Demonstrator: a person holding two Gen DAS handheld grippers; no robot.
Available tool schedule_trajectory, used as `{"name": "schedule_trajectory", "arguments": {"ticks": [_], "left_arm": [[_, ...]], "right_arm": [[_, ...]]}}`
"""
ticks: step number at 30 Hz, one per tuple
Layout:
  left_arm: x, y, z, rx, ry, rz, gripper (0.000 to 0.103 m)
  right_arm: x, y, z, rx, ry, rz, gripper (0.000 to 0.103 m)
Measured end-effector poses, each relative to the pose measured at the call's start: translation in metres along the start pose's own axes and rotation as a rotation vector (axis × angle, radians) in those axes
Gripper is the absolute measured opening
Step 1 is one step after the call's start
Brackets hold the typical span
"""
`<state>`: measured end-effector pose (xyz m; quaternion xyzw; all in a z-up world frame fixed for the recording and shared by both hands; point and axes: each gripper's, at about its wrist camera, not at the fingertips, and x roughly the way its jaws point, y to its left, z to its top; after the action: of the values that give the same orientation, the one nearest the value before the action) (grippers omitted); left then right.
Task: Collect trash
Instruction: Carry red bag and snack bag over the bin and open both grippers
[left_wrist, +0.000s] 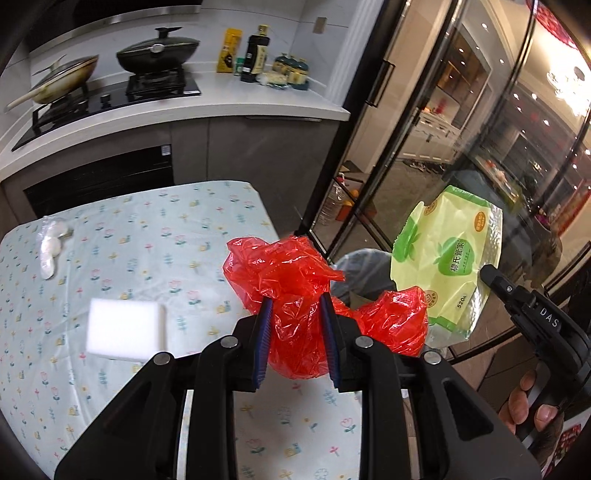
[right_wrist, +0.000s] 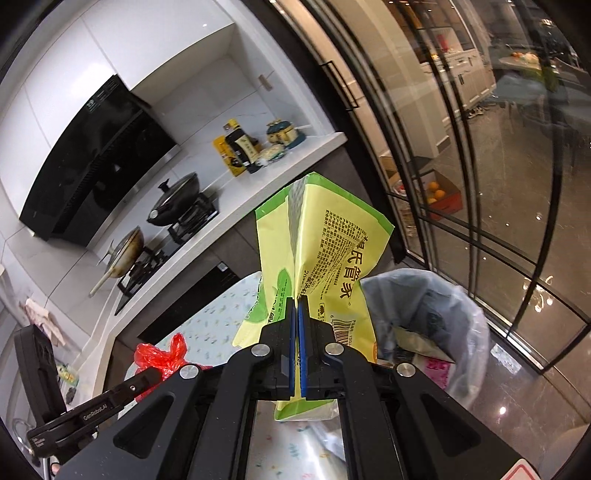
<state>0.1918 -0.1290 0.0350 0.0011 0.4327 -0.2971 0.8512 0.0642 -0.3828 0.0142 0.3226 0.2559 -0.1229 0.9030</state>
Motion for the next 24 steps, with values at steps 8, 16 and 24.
{"name": "schedule_trajectory", "arguments": {"ticks": [8,16,24], "left_arm": [[0.031,-0.046,-0.006,0.064,0.047,-0.029,0.024],[0.064,-0.081,-0.015,0.128,0.1,-0.036,0.024],[0.101,-0.101,-0.023,0.175,0.147,-0.041,0.028]], "right_arm": [[-0.006,-0.044,-0.001,0.052,-0.003,-0.047,0.002],[-0.018,-0.085,0.001,0.116,-0.031,-0.099,0.002],[-0.025,-0.094,0.004,0.122,-0.049,-0.126,0.002]]}}
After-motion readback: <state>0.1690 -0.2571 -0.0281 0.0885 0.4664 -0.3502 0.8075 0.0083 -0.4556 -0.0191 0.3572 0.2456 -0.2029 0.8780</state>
